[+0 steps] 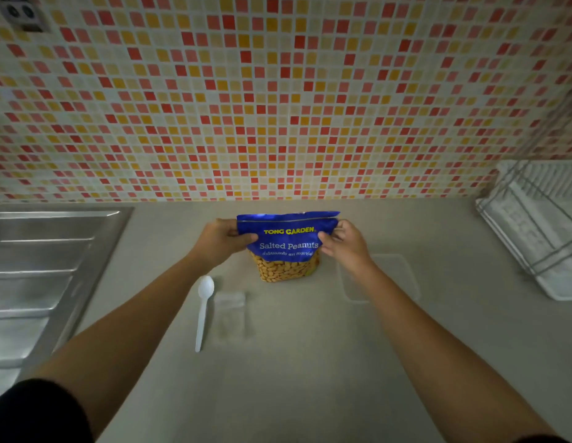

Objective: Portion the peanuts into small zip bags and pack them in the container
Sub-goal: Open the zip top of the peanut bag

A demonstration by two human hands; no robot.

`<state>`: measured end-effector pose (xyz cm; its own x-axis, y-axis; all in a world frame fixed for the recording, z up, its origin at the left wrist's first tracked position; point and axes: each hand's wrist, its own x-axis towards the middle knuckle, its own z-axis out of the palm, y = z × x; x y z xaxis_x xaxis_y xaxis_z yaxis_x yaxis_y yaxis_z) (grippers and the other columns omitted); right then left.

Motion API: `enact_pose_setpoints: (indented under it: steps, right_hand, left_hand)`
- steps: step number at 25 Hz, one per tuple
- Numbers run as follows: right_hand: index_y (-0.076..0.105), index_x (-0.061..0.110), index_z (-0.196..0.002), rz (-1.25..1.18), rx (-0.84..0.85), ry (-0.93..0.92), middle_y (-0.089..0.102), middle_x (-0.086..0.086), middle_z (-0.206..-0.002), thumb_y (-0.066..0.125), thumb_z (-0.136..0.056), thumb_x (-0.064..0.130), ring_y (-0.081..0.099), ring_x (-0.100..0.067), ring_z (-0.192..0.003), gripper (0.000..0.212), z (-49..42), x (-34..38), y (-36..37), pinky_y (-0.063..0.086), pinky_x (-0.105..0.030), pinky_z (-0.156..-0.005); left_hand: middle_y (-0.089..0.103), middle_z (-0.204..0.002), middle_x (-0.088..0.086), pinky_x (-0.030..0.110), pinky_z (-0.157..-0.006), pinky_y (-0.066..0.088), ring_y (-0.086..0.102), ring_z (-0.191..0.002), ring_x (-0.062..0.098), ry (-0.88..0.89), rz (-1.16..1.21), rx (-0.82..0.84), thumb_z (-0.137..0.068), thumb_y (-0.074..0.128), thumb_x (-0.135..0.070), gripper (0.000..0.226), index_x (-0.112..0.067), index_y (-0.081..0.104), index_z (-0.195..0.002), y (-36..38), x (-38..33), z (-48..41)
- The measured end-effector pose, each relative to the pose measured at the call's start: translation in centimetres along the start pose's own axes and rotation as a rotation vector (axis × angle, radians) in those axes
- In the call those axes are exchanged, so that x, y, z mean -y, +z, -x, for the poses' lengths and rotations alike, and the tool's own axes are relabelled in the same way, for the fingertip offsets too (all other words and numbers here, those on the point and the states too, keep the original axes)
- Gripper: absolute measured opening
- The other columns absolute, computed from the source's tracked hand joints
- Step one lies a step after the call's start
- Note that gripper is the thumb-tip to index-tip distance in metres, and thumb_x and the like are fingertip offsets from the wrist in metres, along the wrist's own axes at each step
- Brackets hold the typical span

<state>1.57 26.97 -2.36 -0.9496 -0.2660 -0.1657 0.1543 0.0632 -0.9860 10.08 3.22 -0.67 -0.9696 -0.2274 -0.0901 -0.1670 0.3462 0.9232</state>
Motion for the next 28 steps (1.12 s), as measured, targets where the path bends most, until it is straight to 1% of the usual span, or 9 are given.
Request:
enact_pose_setpoints:
  steps: [4, 10, 12, 14, 17, 19, 22, 24, 28]
  right_hand:
    - [0.046, 0.019, -0.083, 0.019, 0.04, 0.032, 0.062, 0.0, -0.088, 0.056, -0.089, 0.001, 0.061, -0.008, -0.079, 0.021, 3.4, -1.5, -1.1, 0.052, -0.012, -0.055]
    - [0.047, 0.019, -0.084, 0.036, 0.077, 0.061, 0.061, -0.005, -0.092, 0.057, -0.089, 0.003, 0.062, -0.014, -0.084, 0.019, 5.1, -3.2, -2.1, 0.052, -0.013, -0.056]
    - [0.048, 0.02, -0.083, 0.044, 0.077, 0.064, 0.063, -0.008, -0.096, 0.058, -0.088, 0.004, 0.063, -0.019, -0.088, 0.019, 5.0, -3.5, -2.2, 0.054, -0.015, -0.059]
    - [0.05, 0.019, -0.089, 0.218, 0.064, 0.024, 0.064, -0.01, -0.103, 0.064, -0.086, 0.013, 0.063, -0.019, -0.089, 0.015, 5.1, -3.5, -2.4, 0.055, -0.023, -0.069]
    - [0.047, 0.009, -0.108, 0.594, -0.167, -0.141, 0.056, -0.002, -0.1, 0.072, -0.078, 0.033, 0.059, -0.018, -0.083, 0.046, 6.1, -3.1, -2.6, 0.044, -0.027, -0.071]
    - [0.048, 0.01, -0.095, 0.601, -0.289, -0.214, 0.056, -0.002, -0.088, 0.069, -0.078, 0.042, 0.057, -0.018, -0.074, 0.042, 7.2, -2.4, -2.0, 0.04, -0.027, -0.066]
    - [0.06, 0.012, -0.074, 0.367, -0.047, 0.021, 0.065, -0.001, -0.069, 0.057, -0.084, 0.052, 0.064, -0.015, -0.064, 0.041, 7.8, -0.3, -0.4, 0.054, -0.03, -0.065]
    - [0.067, 0.012, -0.077, 0.275, 0.088, 0.192, 0.069, -0.002, -0.071, 0.054, -0.085, 0.055, 0.067, -0.012, -0.066, 0.046, 7.4, 1.2, 0.7, 0.056, -0.025, -0.065]
    - [0.066, 0.01, -0.082, 0.149, 0.105, 0.285, 0.07, -0.004, -0.078, 0.061, -0.085, 0.045, 0.068, -0.012, -0.071, 0.036, 6.6, 1.7, 1.5, 0.056, -0.021, -0.064]
  left_hand:
    - [0.072, -0.07, -0.017, 0.013, -0.062, 0.055, 0.068, -0.069, -0.003, -0.007, 0.022, -0.035, -0.083, 0.068, -0.011, 0.025, -0.008, 0.068, -0.107, 1.7, 0.6, 4.8]
    - [0.066, -0.061, -0.029, 0.01, -0.061, 0.052, 0.064, -0.062, -0.009, 0.011, -0.09, -0.083, -0.083, 0.069, -0.013, 0.019, -0.011, 0.071, -0.102, 4.0, 1.7, 8.4]
    - [0.066, -0.064, -0.03, 0.008, -0.062, 0.05, 0.064, -0.065, -0.009, 0.019, -0.134, -0.107, -0.083, 0.069, -0.016, 0.02, -0.013, 0.071, -0.103, 4.3, 1.7, 8.9]
    - [0.069, -0.075, -0.021, 0.006, -0.063, 0.047, 0.064, -0.072, -0.006, 0.024, -0.212, -0.082, -0.084, 0.068, -0.026, 0.02, -0.017, 0.071, -0.102, 3.8, 1.1, 8.9]
    - [0.07, -0.096, -0.005, 0.02, -0.077, 0.052, 0.064, -0.092, 0.005, 0.004, -0.162, 0.001, -0.09, 0.054, -0.041, 0.029, -0.02, 0.068, -0.105, 2.5, -0.8, 8.2]
    - [0.069, -0.106, -0.003, 0.03, -0.087, 0.053, 0.063, -0.102, 0.01, -0.054, 0.003, 0.063, -0.094, 0.046, -0.041, 0.034, -0.018, 0.067, -0.107, 1.9, -2.1, 7.3]
    - [0.072, -0.102, 0.002, 0.029, -0.082, 0.054, 0.067, -0.097, 0.015, -0.194, 0.071, 0.271, -0.095, 0.045, -0.039, 0.035, -0.014, 0.067, -0.107, 2.0, -3.5, 5.7]
    - [0.072, -0.098, 0.006, 0.029, -0.077, 0.054, 0.068, -0.092, 0.018, -0.271, 0.041, 0.415, -0.094, 0.049, -0.037, 0.033, -0.012, 0.066, -0.107, 2.3, -4.0, 4.5]
    - [0.072, -0.099, 0.008, 0.03, -0.075, 0.056, 0.068, -0.09, 0.02, -0.433, 0.025, 0.546, -0.09, 0.056, -0.033, 0.031, -0.008, 0.063, -0.107, 2.4, -4.7, 2.8]
